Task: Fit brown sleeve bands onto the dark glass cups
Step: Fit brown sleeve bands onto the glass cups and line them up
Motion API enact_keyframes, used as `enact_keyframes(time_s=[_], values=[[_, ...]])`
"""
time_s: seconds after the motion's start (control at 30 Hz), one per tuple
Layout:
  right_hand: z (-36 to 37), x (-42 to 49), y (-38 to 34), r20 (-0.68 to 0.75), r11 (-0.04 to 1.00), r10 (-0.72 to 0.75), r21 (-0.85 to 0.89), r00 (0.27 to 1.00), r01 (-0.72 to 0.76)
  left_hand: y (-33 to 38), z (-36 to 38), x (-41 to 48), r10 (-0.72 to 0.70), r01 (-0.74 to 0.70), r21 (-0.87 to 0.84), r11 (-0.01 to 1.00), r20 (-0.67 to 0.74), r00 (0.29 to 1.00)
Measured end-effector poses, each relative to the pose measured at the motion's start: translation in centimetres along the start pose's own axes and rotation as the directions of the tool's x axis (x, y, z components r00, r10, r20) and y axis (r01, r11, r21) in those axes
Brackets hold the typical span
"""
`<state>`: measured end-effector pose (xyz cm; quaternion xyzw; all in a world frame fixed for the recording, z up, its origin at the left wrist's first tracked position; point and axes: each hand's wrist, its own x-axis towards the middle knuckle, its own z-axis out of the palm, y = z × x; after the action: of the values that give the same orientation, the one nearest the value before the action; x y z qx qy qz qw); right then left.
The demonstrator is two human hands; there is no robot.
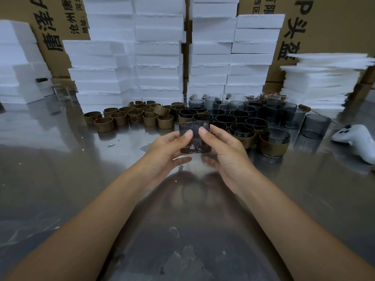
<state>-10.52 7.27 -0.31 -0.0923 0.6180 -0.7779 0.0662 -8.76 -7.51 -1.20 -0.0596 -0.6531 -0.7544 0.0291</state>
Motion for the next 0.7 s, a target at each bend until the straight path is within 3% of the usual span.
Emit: enact_keyframes(time_s=[0.43,0.57,0.7], values=[[-0.15,0.23,0.14,0.034,1.000,0.002,0.029,0.999,-0.003,0.22,-0.29,0.04,-0.026,0.026,-0.008,1.000,0.015,1.000],[-0.16,0.34,0.38,0.049,1.000,0.002,-0.018,0.999,-0.001,-0.02,0.16,0.17,0.039,-0.029,0.101,0.994,-0.101,0.994],[-0.30,0.57,0.57,0.036,0.999,0.024,-0.038,0.999,-0.023,0.12,0.14,-0.02,0.080,-0.057,0.249,0.967,-0.084,0.993]])
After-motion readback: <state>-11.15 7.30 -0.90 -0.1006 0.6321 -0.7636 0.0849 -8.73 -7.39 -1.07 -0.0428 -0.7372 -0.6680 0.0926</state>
